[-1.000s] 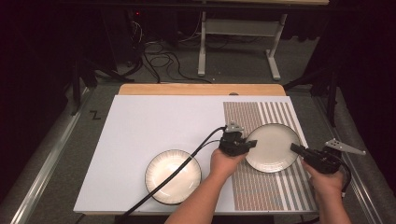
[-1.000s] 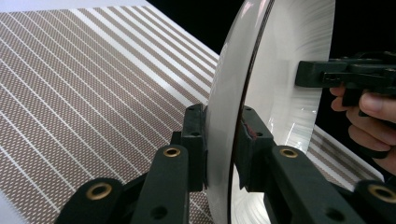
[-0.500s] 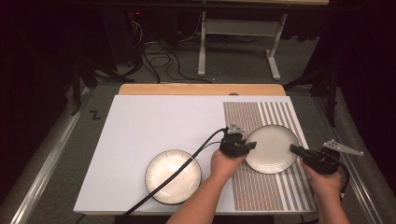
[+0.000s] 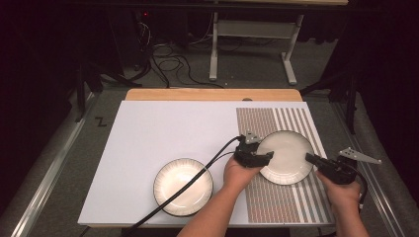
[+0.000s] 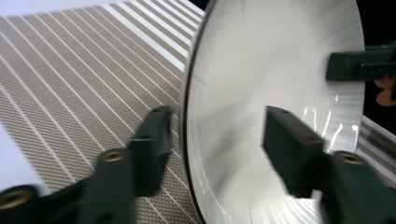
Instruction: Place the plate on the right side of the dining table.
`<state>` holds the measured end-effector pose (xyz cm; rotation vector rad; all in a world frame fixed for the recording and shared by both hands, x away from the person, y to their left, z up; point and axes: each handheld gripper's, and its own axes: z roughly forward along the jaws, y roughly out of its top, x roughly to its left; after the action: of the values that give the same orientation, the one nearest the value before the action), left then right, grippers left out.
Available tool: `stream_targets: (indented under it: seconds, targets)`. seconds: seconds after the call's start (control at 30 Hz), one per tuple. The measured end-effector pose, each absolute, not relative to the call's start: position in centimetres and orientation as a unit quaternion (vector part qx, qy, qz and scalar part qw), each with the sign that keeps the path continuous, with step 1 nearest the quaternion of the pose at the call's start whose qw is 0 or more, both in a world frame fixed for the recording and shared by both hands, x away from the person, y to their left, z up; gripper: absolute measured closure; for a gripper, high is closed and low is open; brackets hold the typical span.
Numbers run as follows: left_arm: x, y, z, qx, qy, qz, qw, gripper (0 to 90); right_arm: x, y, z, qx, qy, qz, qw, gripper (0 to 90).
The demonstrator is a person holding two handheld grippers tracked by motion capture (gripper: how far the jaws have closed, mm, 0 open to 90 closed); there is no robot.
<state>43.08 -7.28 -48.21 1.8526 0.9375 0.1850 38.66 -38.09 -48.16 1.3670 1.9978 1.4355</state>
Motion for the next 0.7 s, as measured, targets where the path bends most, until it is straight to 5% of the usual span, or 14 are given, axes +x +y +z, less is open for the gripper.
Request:
stream_targets:
  seconds: [0.47, 0.7]
  targets:
    - [41.2, -4.0, -45.3, 0.769, 0.367, 0.114, 0.511, 3.2, 38.6, -37.9, -48.2, 0.488, 0.700, 0.493, 0.169, 85.8]
    - [39.9, -0.7, -44.5, 0.765, 0.356, 0.131, 0.521, 0.3, 38.6, -37.9, -48.2, 0.493, 0.697, 0.491, 0.170, 85.7]
